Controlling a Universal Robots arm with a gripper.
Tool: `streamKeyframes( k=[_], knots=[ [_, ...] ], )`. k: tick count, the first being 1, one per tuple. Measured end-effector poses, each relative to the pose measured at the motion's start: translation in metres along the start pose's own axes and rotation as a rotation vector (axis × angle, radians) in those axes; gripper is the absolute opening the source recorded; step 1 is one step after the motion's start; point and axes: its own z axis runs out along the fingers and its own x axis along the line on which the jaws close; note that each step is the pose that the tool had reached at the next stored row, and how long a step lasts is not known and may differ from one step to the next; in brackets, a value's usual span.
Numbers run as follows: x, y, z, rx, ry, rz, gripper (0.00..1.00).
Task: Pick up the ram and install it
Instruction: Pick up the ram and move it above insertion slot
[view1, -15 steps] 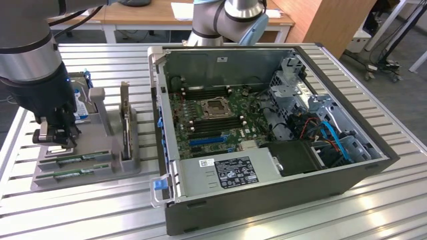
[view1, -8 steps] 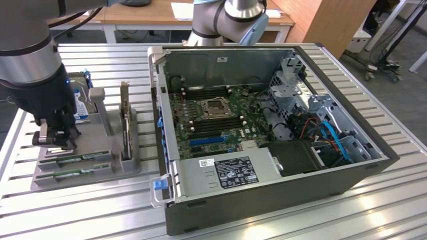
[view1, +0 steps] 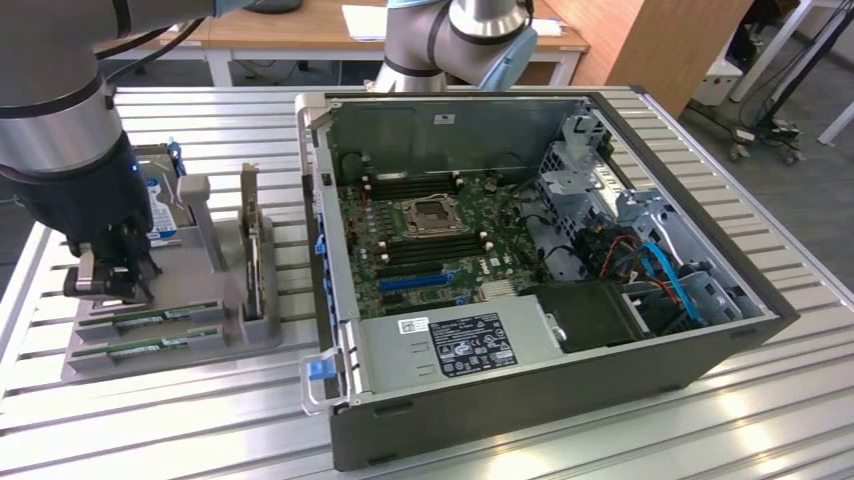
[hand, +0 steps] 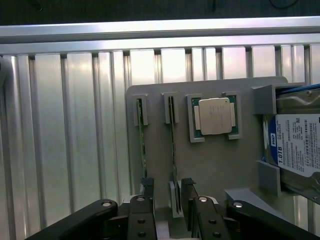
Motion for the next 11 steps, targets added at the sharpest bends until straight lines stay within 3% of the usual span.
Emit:
streamKeyframes(
  k=[11],
  knots=[
    [0.0013, -0.0005, 0.0070, 0.0000, -0.0001, -0.004, 0.36]
  ],
)
